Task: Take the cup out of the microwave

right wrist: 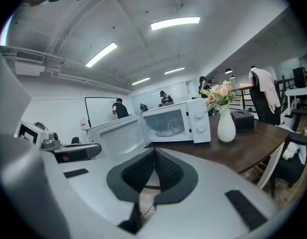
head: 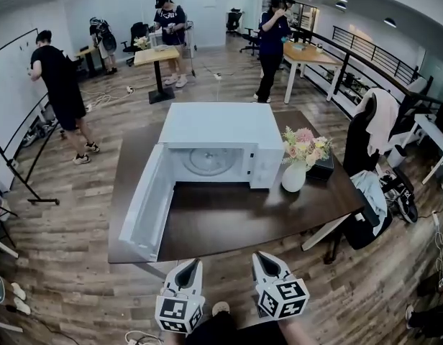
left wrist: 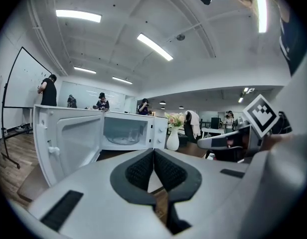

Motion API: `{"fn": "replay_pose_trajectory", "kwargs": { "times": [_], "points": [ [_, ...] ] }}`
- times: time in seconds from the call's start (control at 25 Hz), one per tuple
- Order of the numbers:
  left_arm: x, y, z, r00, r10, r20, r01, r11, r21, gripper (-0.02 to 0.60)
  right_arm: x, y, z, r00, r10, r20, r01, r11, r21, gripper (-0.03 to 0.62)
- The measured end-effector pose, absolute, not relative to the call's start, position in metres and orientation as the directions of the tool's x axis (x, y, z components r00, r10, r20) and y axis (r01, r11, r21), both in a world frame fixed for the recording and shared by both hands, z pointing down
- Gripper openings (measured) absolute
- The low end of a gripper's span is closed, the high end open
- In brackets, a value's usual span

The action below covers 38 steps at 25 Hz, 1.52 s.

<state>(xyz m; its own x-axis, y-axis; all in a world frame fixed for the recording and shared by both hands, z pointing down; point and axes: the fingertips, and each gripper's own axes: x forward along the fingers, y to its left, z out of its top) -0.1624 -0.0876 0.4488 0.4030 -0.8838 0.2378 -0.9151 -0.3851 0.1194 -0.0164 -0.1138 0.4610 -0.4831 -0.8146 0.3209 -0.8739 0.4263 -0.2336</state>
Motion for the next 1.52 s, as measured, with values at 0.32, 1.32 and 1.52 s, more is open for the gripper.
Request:
{"fn": "replay_pose_trajectory", "kwargs": {
  "times": [0.32,1.32,1.52],
  "points": [
    [-0.168,-0.129,0.459,0.446,-0.861,0.243,-0.895,-0.429,0.124,0.006,-0.026,-0.150,0.473,-0.449,-0.829,0.333,-0.891,0.387,-0.236,-0.006],
    [-0.151,-0.255,0.477,0.449,-0.856,0.257,-0.893,-0.423,0.153,0.006,-0.018,-0.260,0.494,-0.451,-0.801,0.394,-0.892,0.392,-0.223,-0.006],
    [-0.148,-0.299,0.480,0.440,-0.860,0.257,-0.898,-0.414,0.151,0.006,-0.018,-0.301,0.497,-0.464,-0.790,0.402,-0.886,0.413,-0.211,-0.006]
  ]
}}
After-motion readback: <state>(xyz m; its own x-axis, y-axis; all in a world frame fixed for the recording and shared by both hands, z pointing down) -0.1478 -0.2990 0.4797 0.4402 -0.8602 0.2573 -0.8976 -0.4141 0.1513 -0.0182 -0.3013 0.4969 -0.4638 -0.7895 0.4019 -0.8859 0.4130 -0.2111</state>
